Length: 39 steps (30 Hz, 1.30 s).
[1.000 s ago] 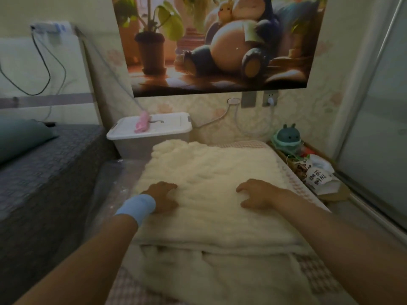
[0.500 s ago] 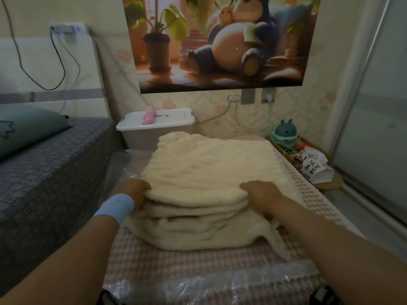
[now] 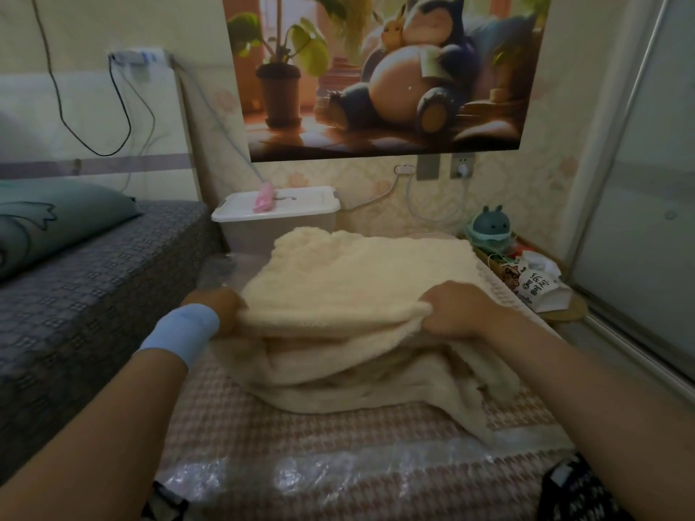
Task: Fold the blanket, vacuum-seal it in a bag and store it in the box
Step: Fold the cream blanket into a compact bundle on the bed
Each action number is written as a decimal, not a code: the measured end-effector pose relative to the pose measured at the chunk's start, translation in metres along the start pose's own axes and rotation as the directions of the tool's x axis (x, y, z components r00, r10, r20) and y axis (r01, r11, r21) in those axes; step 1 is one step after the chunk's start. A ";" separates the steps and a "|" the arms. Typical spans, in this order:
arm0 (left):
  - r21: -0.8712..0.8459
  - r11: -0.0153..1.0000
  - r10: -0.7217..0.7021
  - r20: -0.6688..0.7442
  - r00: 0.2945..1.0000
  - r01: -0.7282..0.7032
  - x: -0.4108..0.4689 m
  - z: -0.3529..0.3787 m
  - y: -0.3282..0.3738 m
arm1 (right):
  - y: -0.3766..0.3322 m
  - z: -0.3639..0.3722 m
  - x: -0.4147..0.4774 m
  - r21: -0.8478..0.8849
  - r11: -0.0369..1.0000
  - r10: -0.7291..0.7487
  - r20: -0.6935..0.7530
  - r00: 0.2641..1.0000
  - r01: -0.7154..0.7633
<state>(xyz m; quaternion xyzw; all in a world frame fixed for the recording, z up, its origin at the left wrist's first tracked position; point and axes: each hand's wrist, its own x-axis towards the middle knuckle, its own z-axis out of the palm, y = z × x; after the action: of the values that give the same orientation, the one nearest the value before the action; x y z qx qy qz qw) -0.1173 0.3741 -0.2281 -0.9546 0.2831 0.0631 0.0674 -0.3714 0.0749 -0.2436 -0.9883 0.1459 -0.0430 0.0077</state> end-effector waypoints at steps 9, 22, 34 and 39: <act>0.081 0.912 0.403 -0.006 0.915 -0.401 -0.034 0.043 0.074 | -0.043 0.065 -0.034 -0.169 0.957 -0.209 0.171 0.963 0.238; 0.234 0.917 0.314 0.074 0.947 -0.322 -0.018 0.096 0.071 | -0.010 0.055 -0.037 -0.099 0.984 0.138 -0.072 0.988 -0.145; 0.200 0.965 0.191 -0.111 0.975 -0.167 -0.016 0.006 0.069 | 0.030 0.000 -0.024 -0.254 0.949 0.192 0.007 0.981 -0.184; 0.041 0.991 0.134 -0.357 0.924 -0.127 -0.023 -0.023 0.068 | 0.048 -0.018 -0.027 -0.230 0.938 0.169 -0.351 0.921 -0.260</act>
<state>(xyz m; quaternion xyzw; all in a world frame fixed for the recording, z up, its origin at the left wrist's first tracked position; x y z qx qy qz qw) -0.1721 0.3264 -0.2079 -0.9285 0.3540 -0.1106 0.0184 -0.4125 0.0369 -0.2292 -0.9368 0.2581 -0.1842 -0.1477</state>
